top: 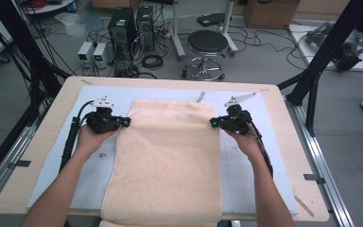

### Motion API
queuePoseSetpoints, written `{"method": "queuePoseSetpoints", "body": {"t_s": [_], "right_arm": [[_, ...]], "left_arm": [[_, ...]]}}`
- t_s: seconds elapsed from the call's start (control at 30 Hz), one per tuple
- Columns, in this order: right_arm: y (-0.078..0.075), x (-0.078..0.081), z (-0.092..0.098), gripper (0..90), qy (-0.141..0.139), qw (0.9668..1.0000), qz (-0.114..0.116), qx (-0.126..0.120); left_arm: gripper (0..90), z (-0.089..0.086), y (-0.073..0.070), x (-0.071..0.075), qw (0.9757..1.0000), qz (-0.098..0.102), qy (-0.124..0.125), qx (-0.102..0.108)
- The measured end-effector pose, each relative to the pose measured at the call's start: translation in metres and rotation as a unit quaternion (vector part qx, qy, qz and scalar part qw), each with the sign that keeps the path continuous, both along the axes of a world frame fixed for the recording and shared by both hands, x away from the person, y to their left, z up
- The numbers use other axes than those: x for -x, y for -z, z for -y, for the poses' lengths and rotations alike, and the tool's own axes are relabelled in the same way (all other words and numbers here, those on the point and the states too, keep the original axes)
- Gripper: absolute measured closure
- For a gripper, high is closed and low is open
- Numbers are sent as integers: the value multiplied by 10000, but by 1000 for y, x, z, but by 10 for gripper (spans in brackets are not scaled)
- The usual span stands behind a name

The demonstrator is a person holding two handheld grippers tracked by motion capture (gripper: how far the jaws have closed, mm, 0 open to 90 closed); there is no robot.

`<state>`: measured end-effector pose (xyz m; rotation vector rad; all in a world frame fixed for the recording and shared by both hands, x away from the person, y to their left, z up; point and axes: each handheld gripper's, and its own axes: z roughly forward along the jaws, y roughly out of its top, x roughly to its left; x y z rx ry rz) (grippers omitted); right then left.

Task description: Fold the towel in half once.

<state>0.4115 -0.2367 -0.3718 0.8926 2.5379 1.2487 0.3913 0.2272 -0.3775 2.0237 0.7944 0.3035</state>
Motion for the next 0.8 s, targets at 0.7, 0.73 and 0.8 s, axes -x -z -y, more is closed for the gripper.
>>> {"method": "queuePoseSetpoints", "body": {"t_s": [0.7,0.73,0.8], "right_arm": [[22,129,8,574,-665,9970,54,382],[18,125,8,567,-592,9975,104,383],[12,114,7,552,-495,9976,183,440]], "left_arm": [[604,-22,23,114,9971,139,752,-47],[585,-21,20,108,9975,179,686,-71],[548,-18,18,94,9982,257,534,-106]]}}
